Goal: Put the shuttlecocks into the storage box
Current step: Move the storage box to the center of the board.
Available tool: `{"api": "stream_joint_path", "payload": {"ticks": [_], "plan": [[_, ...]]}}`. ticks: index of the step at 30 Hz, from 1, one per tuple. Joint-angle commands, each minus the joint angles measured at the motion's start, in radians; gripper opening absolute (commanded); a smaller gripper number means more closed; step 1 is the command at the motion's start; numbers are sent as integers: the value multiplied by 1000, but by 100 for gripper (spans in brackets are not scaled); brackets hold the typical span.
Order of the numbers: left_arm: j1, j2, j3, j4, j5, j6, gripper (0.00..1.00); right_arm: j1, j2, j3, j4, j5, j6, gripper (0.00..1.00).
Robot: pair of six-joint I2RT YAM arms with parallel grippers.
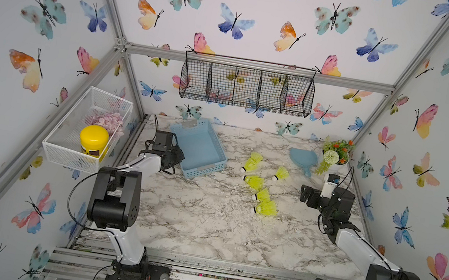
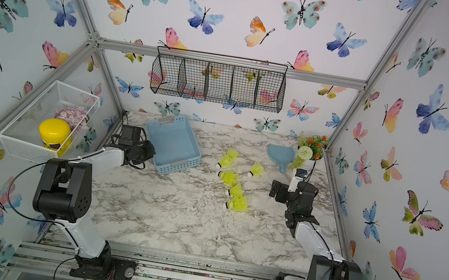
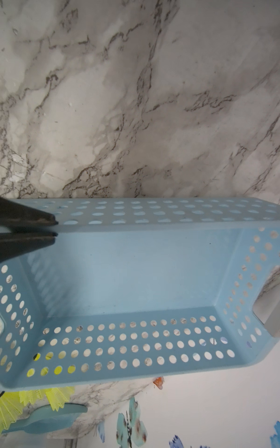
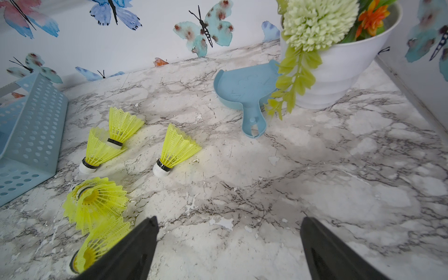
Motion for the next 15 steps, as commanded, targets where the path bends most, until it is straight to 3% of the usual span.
{"api": "stream_joint_path", "payload": {"ticks": [1,9,15], "plan": [[-16,-70,-47,-110,-18,76,0,-2,-18,7,-13,-12,5,98],[-92,-263,-193,-169,-37,133,0,-1,-19,16,-28,-31,15,98],[-154,-394,-312,-184,10,175,0,-2,-14,19,-47,-57,46,98]]}}
